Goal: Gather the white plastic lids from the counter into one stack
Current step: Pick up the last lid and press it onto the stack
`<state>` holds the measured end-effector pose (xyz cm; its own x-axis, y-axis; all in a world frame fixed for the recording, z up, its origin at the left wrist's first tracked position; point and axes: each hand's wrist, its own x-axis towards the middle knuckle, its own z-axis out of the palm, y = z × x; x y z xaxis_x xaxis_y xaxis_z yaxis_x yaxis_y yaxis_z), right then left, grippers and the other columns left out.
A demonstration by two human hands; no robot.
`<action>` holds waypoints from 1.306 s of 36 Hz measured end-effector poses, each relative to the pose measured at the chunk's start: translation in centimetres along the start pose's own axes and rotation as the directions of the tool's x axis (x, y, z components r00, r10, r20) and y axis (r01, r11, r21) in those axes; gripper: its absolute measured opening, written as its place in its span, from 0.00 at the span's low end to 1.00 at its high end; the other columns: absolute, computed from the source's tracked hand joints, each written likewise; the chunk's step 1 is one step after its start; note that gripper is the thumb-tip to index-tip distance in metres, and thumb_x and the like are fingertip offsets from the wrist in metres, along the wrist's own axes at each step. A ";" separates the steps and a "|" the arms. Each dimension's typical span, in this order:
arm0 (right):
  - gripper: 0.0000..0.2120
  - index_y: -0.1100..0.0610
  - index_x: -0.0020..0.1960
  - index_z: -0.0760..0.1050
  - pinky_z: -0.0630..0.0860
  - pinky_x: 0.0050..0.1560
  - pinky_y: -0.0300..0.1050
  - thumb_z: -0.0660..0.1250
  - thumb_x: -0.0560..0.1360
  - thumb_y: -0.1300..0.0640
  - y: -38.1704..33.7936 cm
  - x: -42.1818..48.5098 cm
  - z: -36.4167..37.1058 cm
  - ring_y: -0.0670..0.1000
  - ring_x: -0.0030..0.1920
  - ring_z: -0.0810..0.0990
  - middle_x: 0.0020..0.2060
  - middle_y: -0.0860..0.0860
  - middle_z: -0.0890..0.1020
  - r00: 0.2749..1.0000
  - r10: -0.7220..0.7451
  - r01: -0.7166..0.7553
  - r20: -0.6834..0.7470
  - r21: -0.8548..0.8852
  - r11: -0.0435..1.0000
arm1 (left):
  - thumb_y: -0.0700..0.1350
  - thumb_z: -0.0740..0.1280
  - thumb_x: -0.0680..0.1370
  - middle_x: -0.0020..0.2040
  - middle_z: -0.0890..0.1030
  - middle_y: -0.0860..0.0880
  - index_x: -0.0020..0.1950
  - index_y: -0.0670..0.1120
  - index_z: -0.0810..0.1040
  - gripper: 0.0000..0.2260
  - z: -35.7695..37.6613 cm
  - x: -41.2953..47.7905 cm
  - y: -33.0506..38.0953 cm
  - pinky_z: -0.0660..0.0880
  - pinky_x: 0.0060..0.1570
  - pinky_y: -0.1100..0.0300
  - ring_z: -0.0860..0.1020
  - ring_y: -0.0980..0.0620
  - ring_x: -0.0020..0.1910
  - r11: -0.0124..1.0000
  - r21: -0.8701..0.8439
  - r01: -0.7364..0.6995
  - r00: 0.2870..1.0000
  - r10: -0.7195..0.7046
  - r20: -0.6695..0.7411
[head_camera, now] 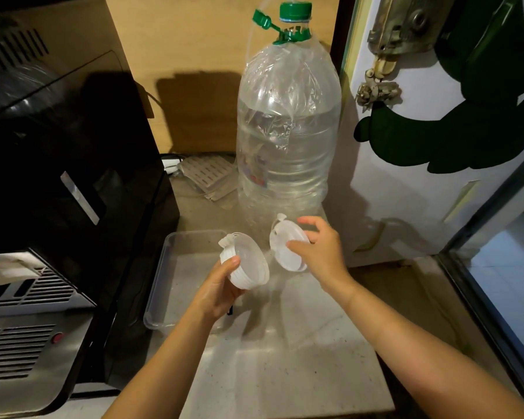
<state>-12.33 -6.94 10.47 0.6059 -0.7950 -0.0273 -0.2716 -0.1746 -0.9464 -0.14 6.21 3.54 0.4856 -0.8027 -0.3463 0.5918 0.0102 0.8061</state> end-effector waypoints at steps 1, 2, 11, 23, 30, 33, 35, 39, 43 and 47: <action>0.21 0.58 0.59 0.72 0.78 0.49 0.51 0.71 0.68 0.67 -0.8 -0.2 0.1 0.54 0.46 0.80 0.44 0.54 0.80 0.999 -0.034 0.034 0.003 0.008 0.999 | 0.60 0.80 0.42 0.55 0.75 0.46 0.65 0.49 0.66 0.53 0.3 0.1 0.2 0.81 0.38 0.57 0.75 0.47 0.52 1.000 -0.008 -0.010 1.000 0.010 0.014; 0.22 0.58 0.59 0.72 0.78 0.48 0.50 0.71 0.68 0.67 -1.3 -0.6 0.1 0.52 0.45 0.80 0.43 0.52 0.80 0.998 -0.063 0.063 0.013 0.015 0.998 | 0.60 0.80 0.43 0.55 0.75 0.46 0.65 0.49 0.67 0.53 0.6 0.1 0.3 0.81 0.38 0.56 0.75 0.48 0.52 1.000 -0.015 -0.020 0.999 0.020 0.029; 0.20 0.58 0.62 0.72 0.72 0.42 0.20 0.67 0.71 0.68 -2.2 -2.6 1.6 0.43 0.50 0.78 0.54 0.52 0.82 0.959 -0.247 0.251 0.137 -0.018 0.968 | 0.58 0.79 0.54 0.48 0.84 0.46 0.62 0.43 0.72 0.41 2.8 0.1 1.7 0.80 0.44 0.56 0.82 0.49 0.47 0.988 0.007 -0.156 0.968 0.151 0.199; 0.19 0.56 0.67 0.69 0.69 0.51 0.21 0.61 0.77 0.65 -2.1 -3.1 1.9 0.37 0.57 0.72 0.57 0.44 0.77 0.891 -0.329 0.360 0.313 -0.047 0.932 | 0.57 0.80 0.52 0.40 0.85 0.47 0.55 0.42 0.74 0.37 3.6 0.0 1.9 0.80 0.39 0.59 0.83 0.51 0.41 0.986 -0.040 -0.162 0.963 0.167 0.212; 0.24 0.54 0.69 0.65 0.65 0.53 0.16 0.66 0.74 0.61 -1.9 -3.4 1.8 0.36 0.62 0.68 0.59 0.39 0.71 0.867 -0.297 0.326 0.399 -0.005 0.945 | 0.57 0.80 0.51 0.41 0.84 0.48 0.56 0.42 0.73 0.39 3.5 -0.3 2.0 0.81 0.41 0.58 0.83 0.51 0.42 0.986 -0.042 -0.159 0.969 0.164 0.186; 0.26 0.53 0.69 0.65 0.65 0.55 0.20 0.68 0.73 0.61 -1.6 -3.6 1.8 0.37 0.63 0.68 0.59 0.39 0.70 0.858 -0.296 0.336 0.420 -0.023 0.942 | 0.56 0.80 0.51 0.41 0.84 0.47 0.56 0.41 0.73 0.39 3.5 -0.3 2.0 0.80 0.41 0.58 0.83 0.51 0.42 0.986 -0.058 -0.157 0.967 0.166 0.191; 0.27 0.53 0.69 0.65 0.66 0.55 0.22 0.69 0.72 0.61 -1.5 -3.6 1.8 0.38 0.62 0.69 0.59 0.39 0.71 0.853 -0.294 0.341 0.432 -0.033 0.939 | 0.56 0.80 0.52 0.40 0.84 0.47 0.54 0.40 0.73 0.37 3.5 -0.4 1.9 0.80 0.41 0.59 0.83 0.51 0.41 0.985 -0.058 -0.163 0.964 0.172 0.201; 0.29 0.52 0.68 0.66 0.72 0.60 0.33 0.69 0.69 0.56 -1.1 -3.8 1.8 0.43 0.61 0.74 0.60 0.46 0.77 0.840 -0.301 0.368 0.451 -0.066 0.927 | 0.56 0.81 0.49 0.36 0.85 0.48 0.51 0.41 0.74 0.37 3.5 -0.6 1.9 0.80 0.39 0.60 0.83 0.52 0.39 0.983 -0.036 -0.178 0.963 0.182 0.200; 0.29 0.52 0.69 0.65 0.73 0.59 0.39 0.68 0.69 0.56 -1.0 -3.8 1.8 0.46 0.58 0.74 0.61 0.52 0.77 0.817 -0.315 0.411 0.484 -0.104 0.906 | 0.55 0.82 0.47 0.33 0.84 0.48 0.47 0.41 0.75 0.36 3.7 -0.8 2.0 0.80 0.36 0.61 0.83 0.53 0.36 0.983 -0.017 -0.182 0.962 0.182 0.203; 0.30 0.53 0.69 0.65 0.73 0.58 0.37 0.66 0.67 0.54 -1.0 -3.5 2.0 0.48 0.61 0.75 0.62 0.52 0.77 0.803 -0.318 0.424 0.503 -0.109 0.899 | 0.55 0.81 0.48 0.34 0.85 0.48 0.46 0.41 0.76 0.34 3.4 -0.8 2.3 0.80 0.37 0.61 0.83 0.53 0.37 0.985 0.006 -0.172 0.965 0.167 0.201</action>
<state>-12.69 -2.78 10.91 0.9496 -0.2908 0.1172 -0.0685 -0.5572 -0.8275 -1.40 4.83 7.29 0.4380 -0.8931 -0.1029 0.4956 0.1443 0.8565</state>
